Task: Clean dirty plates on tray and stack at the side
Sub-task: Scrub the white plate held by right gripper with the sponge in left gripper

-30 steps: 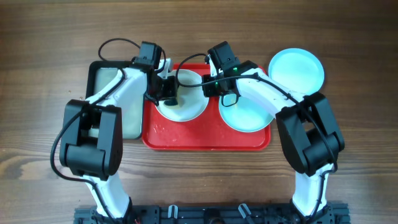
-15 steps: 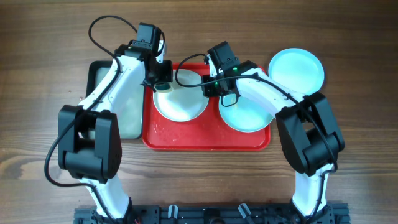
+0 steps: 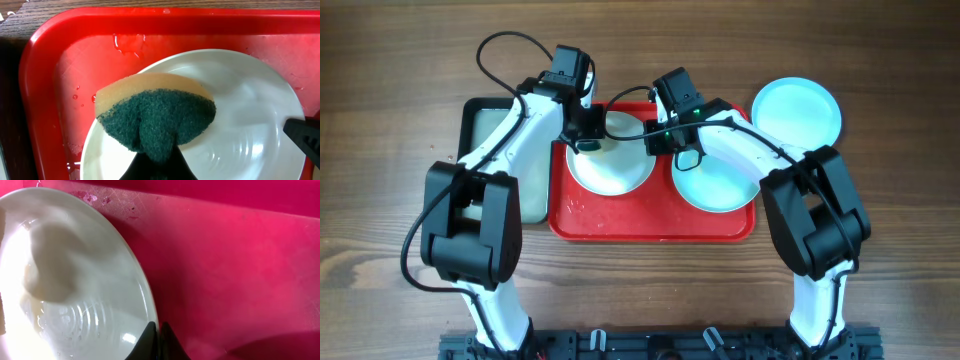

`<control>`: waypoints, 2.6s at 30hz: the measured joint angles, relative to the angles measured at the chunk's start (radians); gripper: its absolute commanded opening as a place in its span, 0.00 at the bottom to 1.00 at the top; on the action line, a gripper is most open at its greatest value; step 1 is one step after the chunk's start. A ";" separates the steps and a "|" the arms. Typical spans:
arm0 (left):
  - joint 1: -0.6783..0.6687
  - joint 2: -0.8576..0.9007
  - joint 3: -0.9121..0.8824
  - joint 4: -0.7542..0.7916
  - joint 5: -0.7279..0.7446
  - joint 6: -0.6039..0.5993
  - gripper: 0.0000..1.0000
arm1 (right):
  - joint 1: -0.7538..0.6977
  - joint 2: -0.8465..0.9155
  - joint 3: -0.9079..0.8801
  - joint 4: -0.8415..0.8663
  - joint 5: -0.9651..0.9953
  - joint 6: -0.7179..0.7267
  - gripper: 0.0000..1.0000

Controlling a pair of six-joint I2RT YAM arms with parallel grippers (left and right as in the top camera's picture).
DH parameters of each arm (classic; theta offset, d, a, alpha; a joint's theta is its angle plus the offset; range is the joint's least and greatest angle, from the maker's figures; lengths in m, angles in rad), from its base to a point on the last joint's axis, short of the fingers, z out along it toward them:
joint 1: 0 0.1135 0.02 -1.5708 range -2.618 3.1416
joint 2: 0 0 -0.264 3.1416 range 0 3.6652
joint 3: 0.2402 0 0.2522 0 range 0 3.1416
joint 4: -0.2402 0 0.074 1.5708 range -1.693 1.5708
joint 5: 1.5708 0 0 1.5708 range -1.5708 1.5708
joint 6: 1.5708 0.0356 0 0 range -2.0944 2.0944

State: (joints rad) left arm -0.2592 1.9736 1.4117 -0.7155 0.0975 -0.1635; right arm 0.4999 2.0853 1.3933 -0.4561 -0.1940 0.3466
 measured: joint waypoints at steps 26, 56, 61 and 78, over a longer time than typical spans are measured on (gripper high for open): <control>-0.001 0.106 0.013 0.040 -0.007 0.039 0.04 | -0.001 0.000 0.000 0.000 0.009 0.000 0.04; -0.003 0.019 -0.002 0.057 0.211 0.046 0.04 | 0.002 0.003 0.000 0.009 -0.023 -0.038 0.04; 0.030 -0.035 -0.010 -0.031 0.142 0.045 0.04 | 0.002 0.004 0.000 0.008 -0.031 -0.038 0.04; 0.030 -0.033 -0.189 0.049 0.035 -0.063 0.05 | 0.004 0.004 0.000 0.008 -0.039 -0.038 0.04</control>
State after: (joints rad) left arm -0.2295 1.9404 1.2228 -0.6662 0.1329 -0.2264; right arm 0.5037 2.0892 1.3933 -0.4484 -0.2329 0.3084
